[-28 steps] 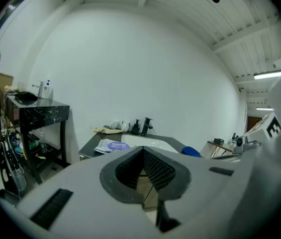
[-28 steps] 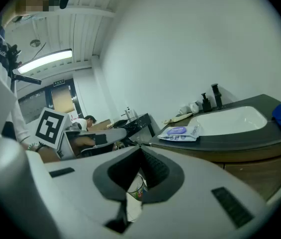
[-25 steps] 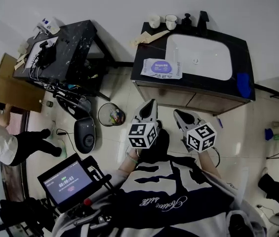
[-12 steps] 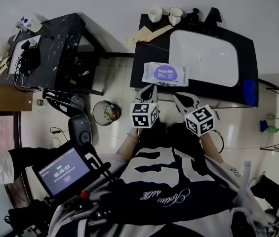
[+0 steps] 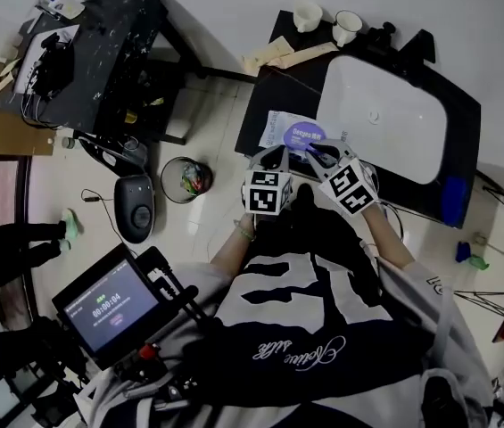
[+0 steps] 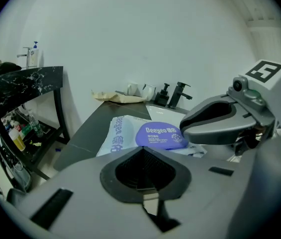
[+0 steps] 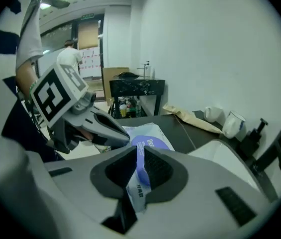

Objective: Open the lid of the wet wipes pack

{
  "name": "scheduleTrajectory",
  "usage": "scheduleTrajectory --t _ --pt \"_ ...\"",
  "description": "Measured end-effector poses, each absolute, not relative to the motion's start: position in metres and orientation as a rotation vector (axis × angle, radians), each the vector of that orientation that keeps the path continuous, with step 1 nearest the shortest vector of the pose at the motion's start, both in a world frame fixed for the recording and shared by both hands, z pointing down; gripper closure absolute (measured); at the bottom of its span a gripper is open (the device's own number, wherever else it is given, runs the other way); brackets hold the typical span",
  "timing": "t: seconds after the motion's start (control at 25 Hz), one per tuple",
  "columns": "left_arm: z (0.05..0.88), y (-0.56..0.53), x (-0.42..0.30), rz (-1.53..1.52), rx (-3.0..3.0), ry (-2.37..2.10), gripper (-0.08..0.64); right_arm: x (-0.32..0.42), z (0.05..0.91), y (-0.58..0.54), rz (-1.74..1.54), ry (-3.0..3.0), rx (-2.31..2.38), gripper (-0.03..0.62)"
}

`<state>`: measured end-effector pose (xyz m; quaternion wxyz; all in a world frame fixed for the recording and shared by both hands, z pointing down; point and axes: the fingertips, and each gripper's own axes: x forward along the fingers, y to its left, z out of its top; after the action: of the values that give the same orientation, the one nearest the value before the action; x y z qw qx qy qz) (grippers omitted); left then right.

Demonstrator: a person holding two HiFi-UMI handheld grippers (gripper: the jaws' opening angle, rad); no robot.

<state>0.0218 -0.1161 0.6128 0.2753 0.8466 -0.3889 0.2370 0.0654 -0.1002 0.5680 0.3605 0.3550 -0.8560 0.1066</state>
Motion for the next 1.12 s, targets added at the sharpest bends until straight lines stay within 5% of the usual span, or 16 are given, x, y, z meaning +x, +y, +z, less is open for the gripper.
scheduleTrajectory --t 0.6,1.12 --pt "0.628 -0.114 0.022 0.655 2.252 -1.089 0.561 0.039 0.612 -0.098 -0.281 -2.005 0.507 0.532" --pt "0.633 -0.112 0.021 0.676 2.295 -1.125 0.561 0.042 0.537 -0.157 -0.143 -2.24 0.806 0.554"
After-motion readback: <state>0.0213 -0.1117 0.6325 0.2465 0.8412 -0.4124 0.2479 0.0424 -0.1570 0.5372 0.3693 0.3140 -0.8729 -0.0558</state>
